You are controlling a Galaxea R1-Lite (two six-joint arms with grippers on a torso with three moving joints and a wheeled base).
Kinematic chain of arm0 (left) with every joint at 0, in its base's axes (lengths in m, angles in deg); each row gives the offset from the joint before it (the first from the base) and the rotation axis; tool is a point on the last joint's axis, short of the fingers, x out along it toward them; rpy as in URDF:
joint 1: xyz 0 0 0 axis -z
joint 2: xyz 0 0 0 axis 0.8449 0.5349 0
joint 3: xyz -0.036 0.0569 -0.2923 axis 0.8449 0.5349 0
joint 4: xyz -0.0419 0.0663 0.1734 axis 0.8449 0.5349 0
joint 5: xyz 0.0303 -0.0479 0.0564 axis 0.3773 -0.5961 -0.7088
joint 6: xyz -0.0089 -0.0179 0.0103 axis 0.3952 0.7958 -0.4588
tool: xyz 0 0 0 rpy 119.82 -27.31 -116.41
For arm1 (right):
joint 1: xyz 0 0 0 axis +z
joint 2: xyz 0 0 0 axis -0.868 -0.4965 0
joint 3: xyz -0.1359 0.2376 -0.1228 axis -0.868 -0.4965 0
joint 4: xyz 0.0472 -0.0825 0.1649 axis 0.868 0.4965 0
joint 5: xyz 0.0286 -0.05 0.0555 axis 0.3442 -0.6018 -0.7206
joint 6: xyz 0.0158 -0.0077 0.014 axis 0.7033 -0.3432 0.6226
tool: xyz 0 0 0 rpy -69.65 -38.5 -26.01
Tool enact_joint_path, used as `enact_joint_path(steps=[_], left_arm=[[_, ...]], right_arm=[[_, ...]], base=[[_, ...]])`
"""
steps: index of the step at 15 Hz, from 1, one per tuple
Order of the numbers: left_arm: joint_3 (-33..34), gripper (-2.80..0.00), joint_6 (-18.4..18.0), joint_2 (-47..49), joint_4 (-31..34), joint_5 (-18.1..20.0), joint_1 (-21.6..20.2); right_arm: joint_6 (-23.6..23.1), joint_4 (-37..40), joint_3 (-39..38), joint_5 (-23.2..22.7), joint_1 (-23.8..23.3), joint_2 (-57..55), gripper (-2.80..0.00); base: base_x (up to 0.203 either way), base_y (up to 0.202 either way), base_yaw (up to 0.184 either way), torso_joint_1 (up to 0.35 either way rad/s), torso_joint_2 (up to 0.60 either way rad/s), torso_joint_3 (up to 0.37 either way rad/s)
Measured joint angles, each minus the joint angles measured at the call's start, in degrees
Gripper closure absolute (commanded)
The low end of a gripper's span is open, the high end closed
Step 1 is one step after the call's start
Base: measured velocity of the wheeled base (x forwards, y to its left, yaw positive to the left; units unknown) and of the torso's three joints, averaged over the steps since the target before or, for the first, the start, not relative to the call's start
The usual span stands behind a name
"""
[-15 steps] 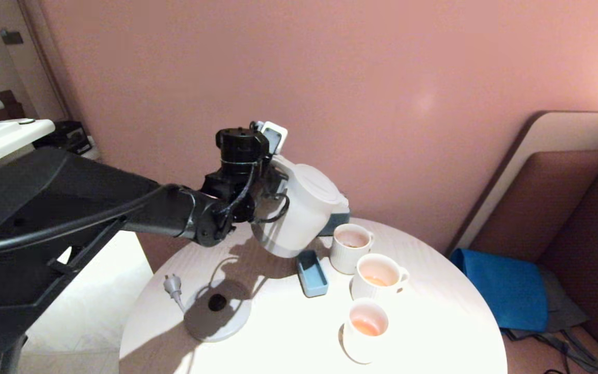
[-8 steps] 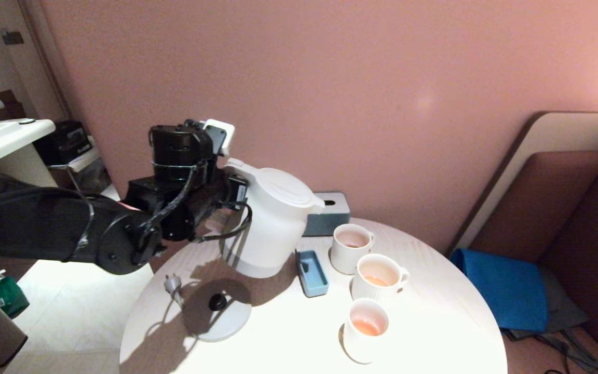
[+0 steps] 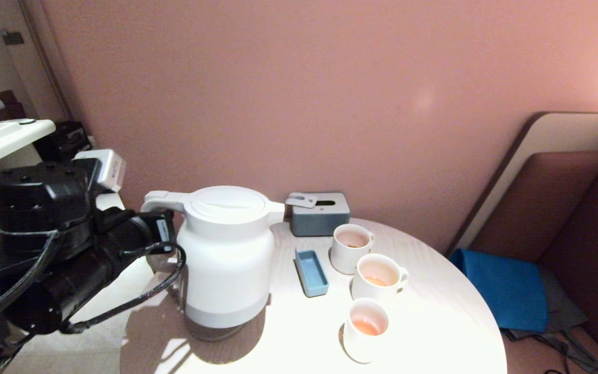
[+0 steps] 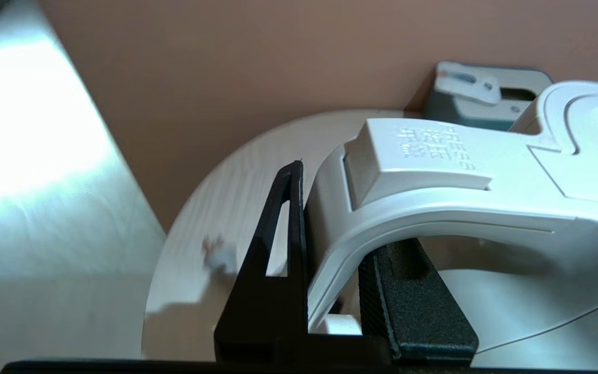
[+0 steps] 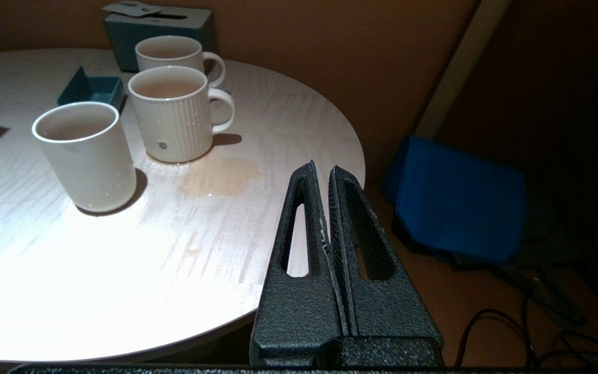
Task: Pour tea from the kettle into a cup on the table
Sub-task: Put the cup down on the table
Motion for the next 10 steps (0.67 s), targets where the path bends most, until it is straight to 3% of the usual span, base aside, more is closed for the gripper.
enact_joint_path(steps=[5, 10], left_arm=[[13.69, 0.0, 1.39, -3.69, -16.11, -0.69, -4.91], [15.27, 0.0, 2.89, 1.78, -23.22, -1.38, -11.21]], right_arm=[[-0.02, 0.0, 0.0, 0.02, 0.0, 0.0, 0.0], [-0.02, 0.02, 0.0, 0.02, 0.0, 0.0, 0.0]], base=[[0.0, 0.0, 0.0, 0.0, 0.0, 0.0], [0.0, 0.0, 0.0, 0.0, 0.0, 0.0]])
